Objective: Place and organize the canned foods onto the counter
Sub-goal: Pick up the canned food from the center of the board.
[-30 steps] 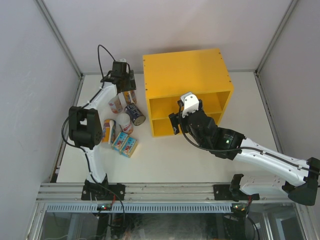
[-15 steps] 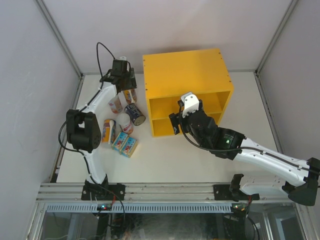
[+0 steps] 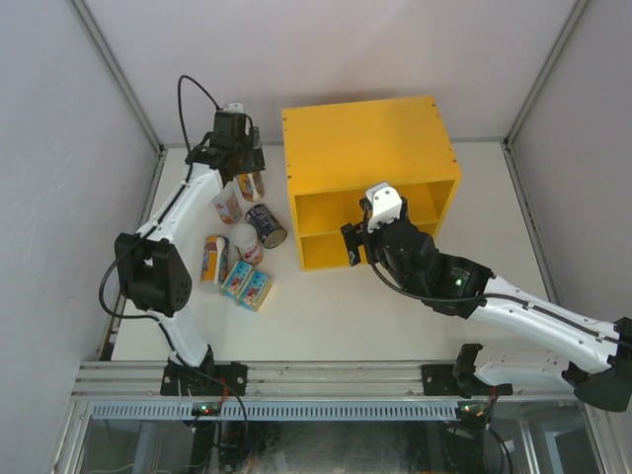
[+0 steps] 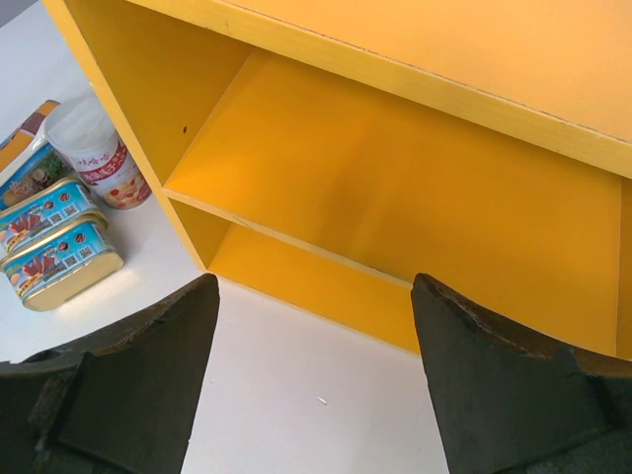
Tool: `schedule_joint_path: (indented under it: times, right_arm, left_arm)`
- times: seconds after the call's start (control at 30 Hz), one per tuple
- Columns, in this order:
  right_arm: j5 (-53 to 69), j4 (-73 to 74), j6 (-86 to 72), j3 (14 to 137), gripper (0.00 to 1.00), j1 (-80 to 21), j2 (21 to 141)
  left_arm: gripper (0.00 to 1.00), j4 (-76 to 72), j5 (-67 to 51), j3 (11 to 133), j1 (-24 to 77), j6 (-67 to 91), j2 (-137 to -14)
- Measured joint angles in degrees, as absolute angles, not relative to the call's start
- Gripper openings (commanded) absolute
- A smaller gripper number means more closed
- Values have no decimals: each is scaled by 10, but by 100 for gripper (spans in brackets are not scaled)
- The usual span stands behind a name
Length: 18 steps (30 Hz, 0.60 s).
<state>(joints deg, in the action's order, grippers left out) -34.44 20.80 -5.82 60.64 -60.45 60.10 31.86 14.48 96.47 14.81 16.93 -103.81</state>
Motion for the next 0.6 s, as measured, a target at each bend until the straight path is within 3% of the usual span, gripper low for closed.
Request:
schedule_joint_path:
  times: [0.33,0.6]
  right_arm:
    - [-346,201,-58,606,78,-604,590]
    - [-355,196,-58,606,78,-605,583]
  left_arm:
    - [0,367,173,977,163,168,-951]
    - [0,421,197,1055,177,162,-902]
